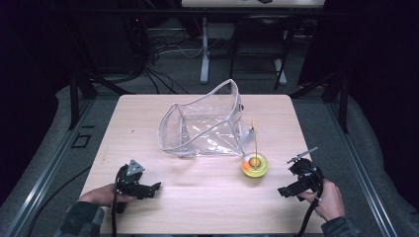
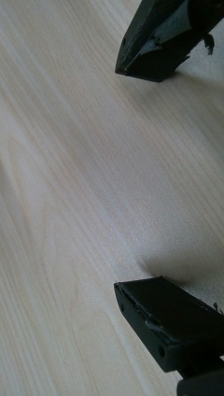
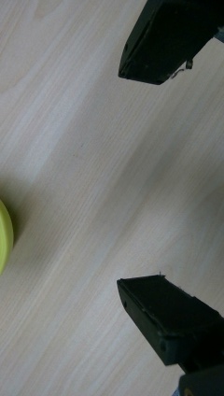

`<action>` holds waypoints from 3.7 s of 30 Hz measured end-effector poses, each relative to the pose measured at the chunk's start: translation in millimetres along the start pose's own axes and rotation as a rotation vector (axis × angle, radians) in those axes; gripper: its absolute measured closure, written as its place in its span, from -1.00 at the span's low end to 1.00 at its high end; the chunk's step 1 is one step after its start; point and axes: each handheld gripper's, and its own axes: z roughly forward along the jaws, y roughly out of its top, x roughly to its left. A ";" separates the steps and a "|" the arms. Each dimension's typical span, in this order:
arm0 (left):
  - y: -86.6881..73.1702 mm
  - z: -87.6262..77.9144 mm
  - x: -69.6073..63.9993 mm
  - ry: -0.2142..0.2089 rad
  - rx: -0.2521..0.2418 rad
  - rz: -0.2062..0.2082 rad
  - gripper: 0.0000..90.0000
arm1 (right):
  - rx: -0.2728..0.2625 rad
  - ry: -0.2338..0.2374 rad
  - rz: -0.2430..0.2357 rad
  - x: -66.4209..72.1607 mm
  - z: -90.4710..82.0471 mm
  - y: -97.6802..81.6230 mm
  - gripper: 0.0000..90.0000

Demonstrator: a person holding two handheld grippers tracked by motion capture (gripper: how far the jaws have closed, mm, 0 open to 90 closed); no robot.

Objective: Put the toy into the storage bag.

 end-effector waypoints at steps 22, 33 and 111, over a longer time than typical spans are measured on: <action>-0.2 0.0 -0.3 0.000 -0.001 -0.003 -1.00 | 0.030 -0.051 -0.096 14.1 -2.1 17.5 -1.00; -0.1 0.0 -0.2 0.000 -0.001 -0.003 -1.00 | -0.001 -0.033 -0.109 15.4 -15.1 28.5 -1.00; -0.3 0.1 -0.3 0.003 -0.002 0.000 -1.00 | -0.027 0.007 -0.309 62.5 -45.5 140.6 0.89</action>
